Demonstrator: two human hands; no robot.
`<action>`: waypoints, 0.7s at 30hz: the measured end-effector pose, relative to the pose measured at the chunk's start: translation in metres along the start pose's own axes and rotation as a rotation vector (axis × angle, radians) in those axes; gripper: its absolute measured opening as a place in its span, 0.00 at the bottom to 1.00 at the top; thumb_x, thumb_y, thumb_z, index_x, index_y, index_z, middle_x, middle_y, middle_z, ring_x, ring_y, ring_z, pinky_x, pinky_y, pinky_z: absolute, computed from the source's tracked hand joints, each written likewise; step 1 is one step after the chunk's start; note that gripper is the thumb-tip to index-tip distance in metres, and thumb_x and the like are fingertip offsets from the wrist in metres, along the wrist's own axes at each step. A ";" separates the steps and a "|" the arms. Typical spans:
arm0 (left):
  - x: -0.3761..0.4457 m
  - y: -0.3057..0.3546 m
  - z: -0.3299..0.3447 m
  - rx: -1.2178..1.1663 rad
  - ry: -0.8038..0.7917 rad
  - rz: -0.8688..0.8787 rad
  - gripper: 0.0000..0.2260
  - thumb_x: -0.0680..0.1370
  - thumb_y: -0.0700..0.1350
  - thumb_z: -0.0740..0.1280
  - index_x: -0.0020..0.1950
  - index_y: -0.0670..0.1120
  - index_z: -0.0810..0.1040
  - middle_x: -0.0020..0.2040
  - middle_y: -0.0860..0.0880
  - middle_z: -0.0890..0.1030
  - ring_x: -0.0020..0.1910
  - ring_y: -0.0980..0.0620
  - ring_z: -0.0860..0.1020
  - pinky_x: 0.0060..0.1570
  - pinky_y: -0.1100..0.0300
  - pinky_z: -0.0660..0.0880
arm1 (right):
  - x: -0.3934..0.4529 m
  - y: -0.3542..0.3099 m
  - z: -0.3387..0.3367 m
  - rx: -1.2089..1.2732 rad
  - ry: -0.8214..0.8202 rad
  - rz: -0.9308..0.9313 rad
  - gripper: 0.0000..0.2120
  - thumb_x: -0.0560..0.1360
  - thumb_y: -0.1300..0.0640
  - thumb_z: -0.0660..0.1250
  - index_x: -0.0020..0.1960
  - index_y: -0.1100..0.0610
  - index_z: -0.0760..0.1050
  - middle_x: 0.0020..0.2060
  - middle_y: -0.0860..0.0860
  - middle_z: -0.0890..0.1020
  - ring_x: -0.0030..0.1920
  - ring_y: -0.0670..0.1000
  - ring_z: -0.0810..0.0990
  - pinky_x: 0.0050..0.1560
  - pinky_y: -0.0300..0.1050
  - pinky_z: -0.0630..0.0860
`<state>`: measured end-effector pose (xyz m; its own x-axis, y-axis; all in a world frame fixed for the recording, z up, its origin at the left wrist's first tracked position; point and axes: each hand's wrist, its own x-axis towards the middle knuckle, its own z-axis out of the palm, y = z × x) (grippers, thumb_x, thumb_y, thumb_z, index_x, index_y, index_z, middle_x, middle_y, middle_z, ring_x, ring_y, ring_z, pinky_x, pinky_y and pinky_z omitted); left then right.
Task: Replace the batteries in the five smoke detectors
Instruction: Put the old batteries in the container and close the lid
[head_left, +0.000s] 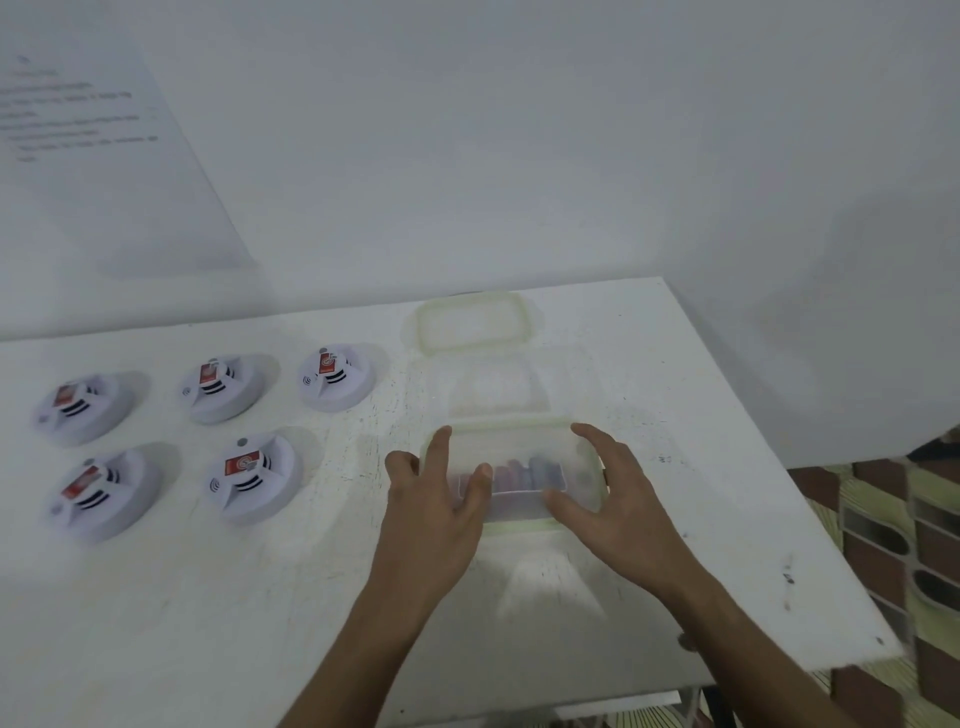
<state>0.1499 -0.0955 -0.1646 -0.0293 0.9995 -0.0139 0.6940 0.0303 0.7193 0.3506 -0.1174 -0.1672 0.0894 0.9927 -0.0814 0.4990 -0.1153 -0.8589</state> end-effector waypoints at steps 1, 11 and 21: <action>0.000 -0.001 -0.002 0.006 -0.010 0.007 0.29 0.77 0.64 0.59 0.76 0.58 0.56 0.56 0.53 0.60 0.50 0.56 0.73 0.48 0.66 0.69 | -0.001 0.001 -0.003 -0.007 -0.018 -0.002 0.35 0.74 0.48 0.73 0.75 0.40 0.59 0.65 0.37 0.66 0.64 0.40 0.66 0.59 0.36 0.63; -0.005 -0.005 -0.006 -0.142 0.068 0.010 0.36 0.70 0.65 0.68 0.75 0.57 0.61 0.59 0.54 0.68 0.52 0.83 0.60 0.42 0.74 0.63 | 0.002 0.002 -0.010 0.113 -0.050 -0.018 0.32 0.74 0.51 0.75 0.71 0.35 0.63 0.66 0.30 0.67 0.66 0.37 0.70 0.68 0.48 0.72; -0.005 -0.010 -0.002 -0.189 0.044 -0.014 0.31 0.73 0.64 0.67 0.74 0.60 0.62 0.61 0.54 0.67 0.54 0.84 0.60 0.41 0.78 0.66 | 0.039 0.004 -0.001 0.174 -0.077 -0.053 0.24 0.76 0.49 0.72 0.69 0.36 0.68 0.66 0.31 0.72 0.64 0.32 0.71 0.61 0.31 0.67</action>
<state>0.1421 -0.1007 -0.1703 -0.0717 0.9974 0.0026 0.5460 0.0371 0.8370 0.3576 -0.0793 -0.1735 -0.0029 0.9978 -0.0670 0.3445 -0.0619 -0.9368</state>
